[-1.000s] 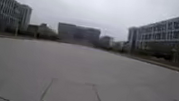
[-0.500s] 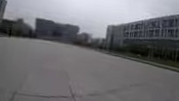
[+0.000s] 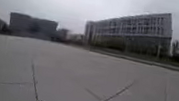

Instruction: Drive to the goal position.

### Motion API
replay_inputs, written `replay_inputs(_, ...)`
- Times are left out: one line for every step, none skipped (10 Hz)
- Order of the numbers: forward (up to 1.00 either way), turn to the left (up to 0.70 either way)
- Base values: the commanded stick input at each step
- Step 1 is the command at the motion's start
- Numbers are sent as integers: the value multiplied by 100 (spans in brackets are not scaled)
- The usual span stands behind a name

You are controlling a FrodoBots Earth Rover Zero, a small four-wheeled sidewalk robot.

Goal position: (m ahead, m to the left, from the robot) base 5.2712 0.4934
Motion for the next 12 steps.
replay_inputs(100,0)
replay_inputs(100,0)
replay_inputs(100,0)
replay_inputs(100,0)
replay_inputs(100,15)
replay_inputs(100,34)
replay_inputs(100,40)
replay_inputs(100,40)
replay_inputs(100,40)
replay_inputs(100,40)
replay_inputs(100,40)
replay_inputs(100,29)
